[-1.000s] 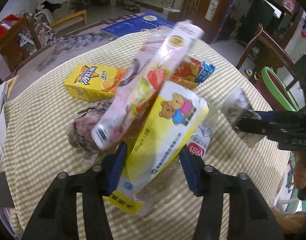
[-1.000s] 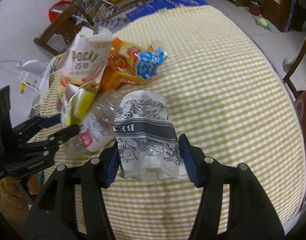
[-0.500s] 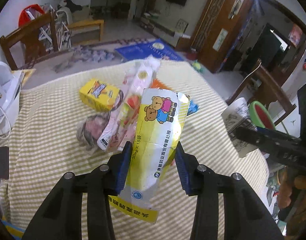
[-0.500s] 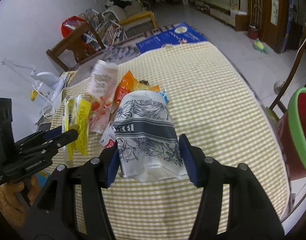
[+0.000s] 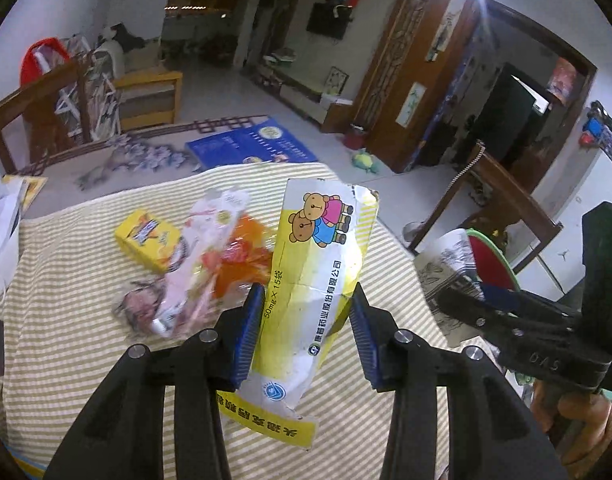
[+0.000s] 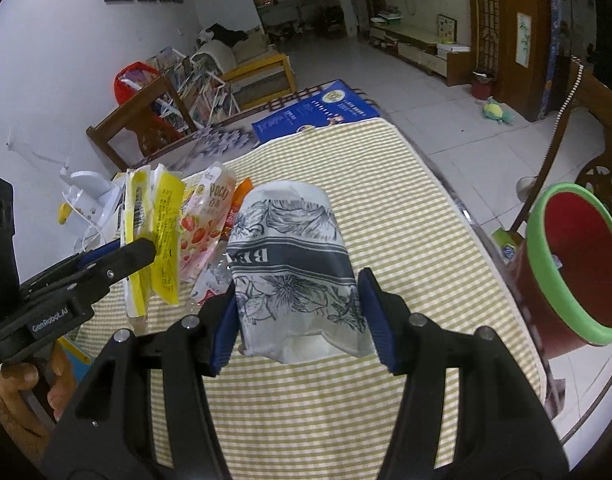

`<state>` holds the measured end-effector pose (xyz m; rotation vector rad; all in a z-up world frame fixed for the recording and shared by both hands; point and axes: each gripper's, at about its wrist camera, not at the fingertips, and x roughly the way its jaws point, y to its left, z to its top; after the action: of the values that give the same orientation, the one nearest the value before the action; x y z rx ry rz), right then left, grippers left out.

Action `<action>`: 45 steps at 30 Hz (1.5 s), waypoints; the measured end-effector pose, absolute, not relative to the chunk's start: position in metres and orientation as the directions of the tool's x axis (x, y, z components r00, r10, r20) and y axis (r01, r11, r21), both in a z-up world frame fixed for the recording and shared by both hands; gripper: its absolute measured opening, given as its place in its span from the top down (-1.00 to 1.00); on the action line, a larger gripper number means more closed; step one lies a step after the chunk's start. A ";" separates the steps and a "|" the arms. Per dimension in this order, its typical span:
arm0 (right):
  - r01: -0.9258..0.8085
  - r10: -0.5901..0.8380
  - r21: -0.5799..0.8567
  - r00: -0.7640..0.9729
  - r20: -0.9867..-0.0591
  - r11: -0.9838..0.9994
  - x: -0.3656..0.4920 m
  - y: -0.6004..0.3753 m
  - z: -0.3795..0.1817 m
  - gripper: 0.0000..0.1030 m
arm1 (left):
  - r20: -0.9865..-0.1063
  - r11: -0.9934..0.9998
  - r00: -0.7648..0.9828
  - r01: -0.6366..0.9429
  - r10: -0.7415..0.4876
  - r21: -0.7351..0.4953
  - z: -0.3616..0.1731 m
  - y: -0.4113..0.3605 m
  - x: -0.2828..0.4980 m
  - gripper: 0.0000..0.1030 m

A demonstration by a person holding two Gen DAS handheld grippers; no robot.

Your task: Collect trash

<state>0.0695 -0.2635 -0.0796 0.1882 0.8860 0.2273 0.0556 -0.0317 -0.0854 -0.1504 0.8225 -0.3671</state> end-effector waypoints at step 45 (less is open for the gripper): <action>-0.026 0.246 0.288 0.597 -0.764 0.957 0.058 -0.303 -0.096 -0.05 | -0.909 0.930 0.294 0.305 -0.295 -0.203 -0.212 -0.057 0.049 0.20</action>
<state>0.0580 -0.3030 -0.0959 0.2582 0.9204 0.1597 0.0488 -0.0574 -0.2122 0.0092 1.2079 -0.3992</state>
